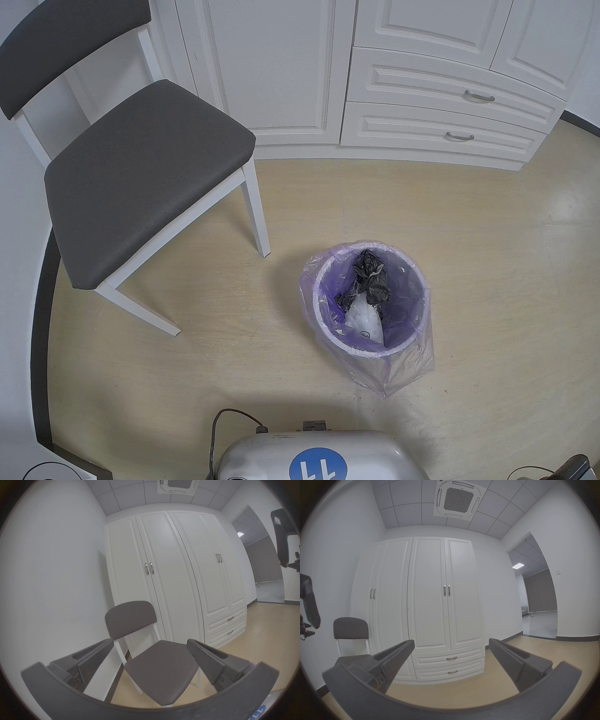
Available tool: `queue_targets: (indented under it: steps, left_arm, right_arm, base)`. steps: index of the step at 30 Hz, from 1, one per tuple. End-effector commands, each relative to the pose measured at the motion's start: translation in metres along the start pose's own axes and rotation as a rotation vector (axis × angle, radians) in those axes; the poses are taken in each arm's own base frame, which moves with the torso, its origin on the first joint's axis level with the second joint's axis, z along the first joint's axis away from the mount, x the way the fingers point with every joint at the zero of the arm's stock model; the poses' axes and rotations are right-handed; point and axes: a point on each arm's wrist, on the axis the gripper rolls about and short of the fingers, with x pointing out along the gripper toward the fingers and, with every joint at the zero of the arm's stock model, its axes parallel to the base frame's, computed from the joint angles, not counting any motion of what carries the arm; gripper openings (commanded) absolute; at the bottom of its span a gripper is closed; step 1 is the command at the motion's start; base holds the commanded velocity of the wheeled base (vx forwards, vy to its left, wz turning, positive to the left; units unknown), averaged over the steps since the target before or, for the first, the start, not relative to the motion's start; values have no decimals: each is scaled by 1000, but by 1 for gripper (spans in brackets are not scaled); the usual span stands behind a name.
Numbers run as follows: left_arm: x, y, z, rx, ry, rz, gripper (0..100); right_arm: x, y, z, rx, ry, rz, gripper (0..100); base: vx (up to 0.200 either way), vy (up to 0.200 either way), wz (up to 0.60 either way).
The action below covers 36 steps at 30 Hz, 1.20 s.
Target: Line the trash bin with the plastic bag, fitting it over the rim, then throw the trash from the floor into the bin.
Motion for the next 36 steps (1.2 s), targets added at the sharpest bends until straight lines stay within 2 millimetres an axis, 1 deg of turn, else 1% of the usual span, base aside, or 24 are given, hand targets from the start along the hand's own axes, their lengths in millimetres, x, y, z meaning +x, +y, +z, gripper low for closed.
queue_targets:
  steps: [1, 2, 3, 6, 9, 14, 15, 17, 18, 20, 22, 24, 26, 27, 28, 30, 32, 33, 34, 36]
  left_arm:
    - [-27, 7, 11, 7, -70, 65, 100]
    - [-27, 7, 11, 7, -70, 65, 100]
    - [-37, 7, 10, 13, -78, 79, 100]
    - [-48, 7, 9, 25, -73, 95, 100]
    - [-60, 7, 6, 29, -65, 99, 100]
    - [-70, 7, 3, 21, -65, 84, 100]
    - [-74, 6, 0, 13, -68, 84, 100]
    - [-81, 4, -8, 14, -62, 71, 100]
    - [-81, 4, -8, 14, -62, 71, 100]
    - [-90, 3, -12, 9, -75, 43, 100]
    - [-90, 3, -13, 2, -68, 46, 100]
    - [-95, 0, -15, -44, -68, 60, 100]
    - [-100, -2, -20, -49, -64, 67, 100]
    - [-100, -2, -20, -49, -64, 67, 100]
    - [-106, -6, -31, -42, -41, 46, 100]
    - [-105, -9, -45, -36, 4, 25, 100]
    - [-104, -12, -55, -36, 47, 9, 100]
    - [-104, -12, -55, -36, 47, 9, 100]
    - [-104, -15, -67, -38, 91, -25, 100]
    - [-104, -19, -80, -42, 136, -52, 100]
  right_arm:
    - [-26, -8, 5, 22, -60, 1, 100]
    - [-26, -8, 5, 22, -60, 1, 100]
    - [-32, -10, 5, 37, -78, -8, 100]
    - [-32, -9, 3, 72, -77, -26, 100]
    - [-38, -6, 4, 116, -95, -28, 100]
    - [-49, -5, 3, 102, -119, 8, 100]
    - [-54, -4, 1, 98, -130, 25, 100]
    - [-55, -4, -2, 89, -119, 19, 100]
    - [-55, -4, -2, 89, -119, 19, 100]
    - [-55, -4, -3, 90, -116, 19, 100]
    - [-55, -4, -4, 91, -113, 21, 100]
    - [-54, -4, -12, 87, -86, 16, 100]
    - [-54, -4, -18, 84, -65, 13, 100]
    - [-54, -4, -18, 84, -65, 13, 100]
    - [-53, -5, -27, 79, -38, 11, 100]
    - [-53, -5, -38, 62, -5, 11, 100]
    - [-53, -5, -46, 50, 20, 10, 100]
    - [-53, -5, -46, 50, 20, 10, 100]
    - [-54, -5, -52, 32, 41, 12, 100]
    - [-54, -5, -61, 15, 69, 11, 100]
  base:
    - [0, 0, 0]
    - [0, 0, 0]
    - [0, 0, 0]
    - [0, 0, 0]
    - [0, 0, 0]
    - [0, 0, 0]
    - [0, 0, 0]
    - [0, 0, 0]
    - [0, 0, 0]
    - [0, 0, 0]
    - [0, 0, 0]
    - [0, 0, 0]
    - [0, 0, 0]
    - [0, 0, 0]
    - [0, 0, 0]
    - [0, 0, 0]
    - [0, 0, 0]
    - [0, 0, 0]
    - [0, 0, 0]
    - [0, 0, 0]
